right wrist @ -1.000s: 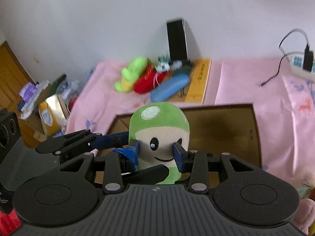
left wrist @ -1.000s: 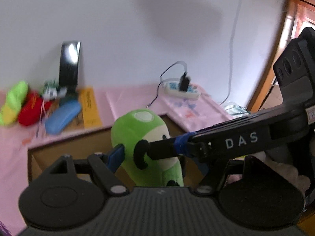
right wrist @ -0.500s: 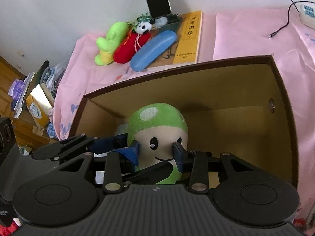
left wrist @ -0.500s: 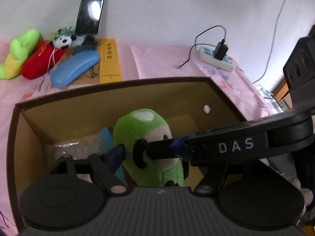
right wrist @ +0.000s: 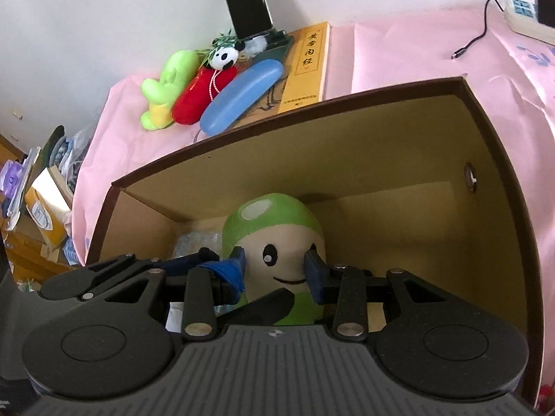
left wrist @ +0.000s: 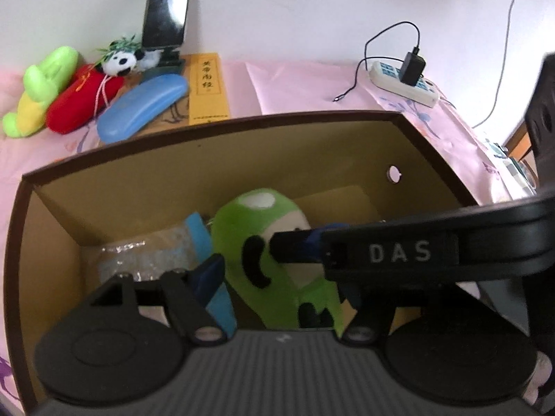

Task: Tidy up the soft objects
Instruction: 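Lower the green mushroom plush into the brown box with the right gripper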

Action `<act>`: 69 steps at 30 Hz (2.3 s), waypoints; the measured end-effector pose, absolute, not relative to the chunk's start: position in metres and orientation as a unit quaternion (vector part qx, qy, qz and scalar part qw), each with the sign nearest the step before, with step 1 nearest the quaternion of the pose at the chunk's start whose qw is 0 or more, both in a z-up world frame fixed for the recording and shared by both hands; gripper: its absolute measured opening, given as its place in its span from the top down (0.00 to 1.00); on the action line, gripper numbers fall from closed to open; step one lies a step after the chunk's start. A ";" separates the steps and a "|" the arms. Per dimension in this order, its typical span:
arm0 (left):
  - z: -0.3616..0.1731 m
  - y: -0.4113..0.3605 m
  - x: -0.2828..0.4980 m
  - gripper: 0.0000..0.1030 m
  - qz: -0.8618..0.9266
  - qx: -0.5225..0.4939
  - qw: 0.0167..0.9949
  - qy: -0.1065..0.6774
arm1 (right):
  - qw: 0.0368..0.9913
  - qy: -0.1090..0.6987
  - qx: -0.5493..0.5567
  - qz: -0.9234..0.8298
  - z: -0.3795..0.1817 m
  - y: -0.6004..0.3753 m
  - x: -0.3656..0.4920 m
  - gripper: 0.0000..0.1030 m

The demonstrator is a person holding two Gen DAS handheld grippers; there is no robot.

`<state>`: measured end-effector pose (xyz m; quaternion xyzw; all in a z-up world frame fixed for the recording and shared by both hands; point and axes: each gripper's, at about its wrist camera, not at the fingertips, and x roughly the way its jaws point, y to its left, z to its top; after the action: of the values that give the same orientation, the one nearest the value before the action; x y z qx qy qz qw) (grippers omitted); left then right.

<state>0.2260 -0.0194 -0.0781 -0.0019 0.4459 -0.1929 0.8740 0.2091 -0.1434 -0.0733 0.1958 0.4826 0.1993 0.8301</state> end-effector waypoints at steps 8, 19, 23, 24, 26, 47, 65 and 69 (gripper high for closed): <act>-0.080 -0.021 0.228 0.32 -0.174 0.004 0.875 0.452 | 0.819 0.484 0.242 0.190 -0.081 -0.152 0.209 0.79; -0.081 -0.025 0.227 0.31 -0.166 0.015 0.877 0.451 | 0.837 0.472 0.207 0.185 -0.077 -0.143 0.207 0.79; -0.080 -0.026 0.226 0.31 -0.162 0.018 0.878 0.450 | 0.841 0.469 0.199 0.183 -0.077 -0.141 0.205 0.79; -0.080 -0.026 0.226 0.30 -0.162 0.019 0.878 0.450 | 0.840 0.469 0.200 0.184 -0.077 -0.141 0.205 0.79; -0.081 -0.026 0.226 0.30 -0.160 0.020 0.879 0.449 | 0.840 0.469 0.201 0.184 -0.077 -0.141 0.205 0.79; -0.082 -0.028 0.229 0.25 -0.157 0.027 0.873 0.461 | 0.838 0.469 0.203 0.192 -0.080 -0.140 0.205 0.79; -0.079 -0.032 0.228 0.25 -0.164 0.035 0.876 0.453 | 0.838 0.469 0.197 0.199 -0.080 -0.139 0.206 0.78; -0.079 -0.032 0.228 0.25 -0.160 0.037 0.878 0.451 | 0.838 0.469 0.198 0.197 -0.080 -0.139 0.205 0.78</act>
<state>0.2282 -0.0319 -0.0785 0.0368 0.4506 -0.1596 0.8776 0.2053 -0.1389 -0.0797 0.1976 0.4689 0.1968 0.8381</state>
